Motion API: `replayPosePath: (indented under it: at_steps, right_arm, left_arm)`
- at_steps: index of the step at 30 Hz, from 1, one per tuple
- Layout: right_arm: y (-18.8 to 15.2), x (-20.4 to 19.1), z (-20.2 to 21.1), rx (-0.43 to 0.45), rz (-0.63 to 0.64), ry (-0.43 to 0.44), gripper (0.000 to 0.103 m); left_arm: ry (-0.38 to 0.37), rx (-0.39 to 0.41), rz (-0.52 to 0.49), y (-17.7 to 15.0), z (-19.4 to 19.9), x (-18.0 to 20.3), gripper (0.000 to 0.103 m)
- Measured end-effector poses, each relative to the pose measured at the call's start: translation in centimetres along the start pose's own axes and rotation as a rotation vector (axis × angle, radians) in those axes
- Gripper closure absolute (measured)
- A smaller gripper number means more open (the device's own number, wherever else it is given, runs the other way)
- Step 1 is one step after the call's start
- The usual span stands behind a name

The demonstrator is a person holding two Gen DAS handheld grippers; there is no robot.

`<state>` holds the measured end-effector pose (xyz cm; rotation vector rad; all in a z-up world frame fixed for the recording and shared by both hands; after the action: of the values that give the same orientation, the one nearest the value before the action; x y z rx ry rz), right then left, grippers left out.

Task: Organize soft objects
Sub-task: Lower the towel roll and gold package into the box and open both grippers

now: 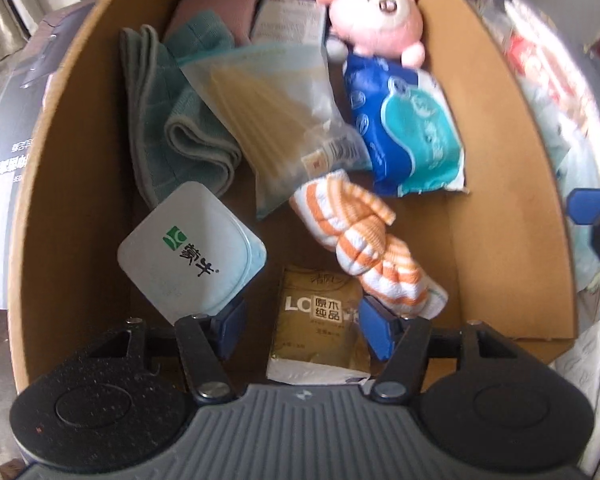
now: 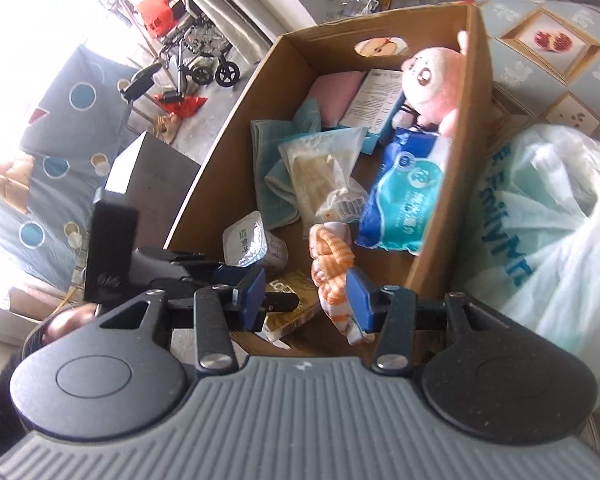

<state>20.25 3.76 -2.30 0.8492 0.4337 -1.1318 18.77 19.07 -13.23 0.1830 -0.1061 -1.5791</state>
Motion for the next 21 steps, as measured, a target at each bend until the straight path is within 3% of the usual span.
replayPosePath:
  at_steps: [3, 5, 7, 21]
  right_arm:
    - [-0.4, 1.2, 0.6, 0.01, -0.032, 0.019, 0.058]
    - [-0.5, 1.8, 0.9, 0.019, -0.046, 0.027, 0.058]
    - [-0.6, 2.4, 1.1, 0.027, -0.06, 0.035, 0.058]
    - [-1.3, 2.9, 1.9, 0.041, -0.073, 0.072, 0.058]
  left_arm:
    - [-0.008, -0.045, -0.049, 0.1, -0.9, 0.8, 0.042]
    - [-0.01, -0.052, -0.066, 0.2, -1.3, 1.3, 0.049]
    - [-0.003, -0.042, -0.07, 0.2, -1.4, 1.5, 0.05]
    - [0.032, 0.232, 0.012, 0.4, 2.2, 0.4, 0.054]
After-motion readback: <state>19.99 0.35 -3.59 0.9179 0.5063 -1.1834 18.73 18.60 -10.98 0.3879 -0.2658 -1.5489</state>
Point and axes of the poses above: each gripper's, at about its wrist camera, not at the fingertips, and z roughly against the way its jaws point, x to its right, y to its top, the point moved 8 cm from there along -z, roughly the way its jaws point, and after that the axes turned 12 degrees about y, right-handed, at the moved point
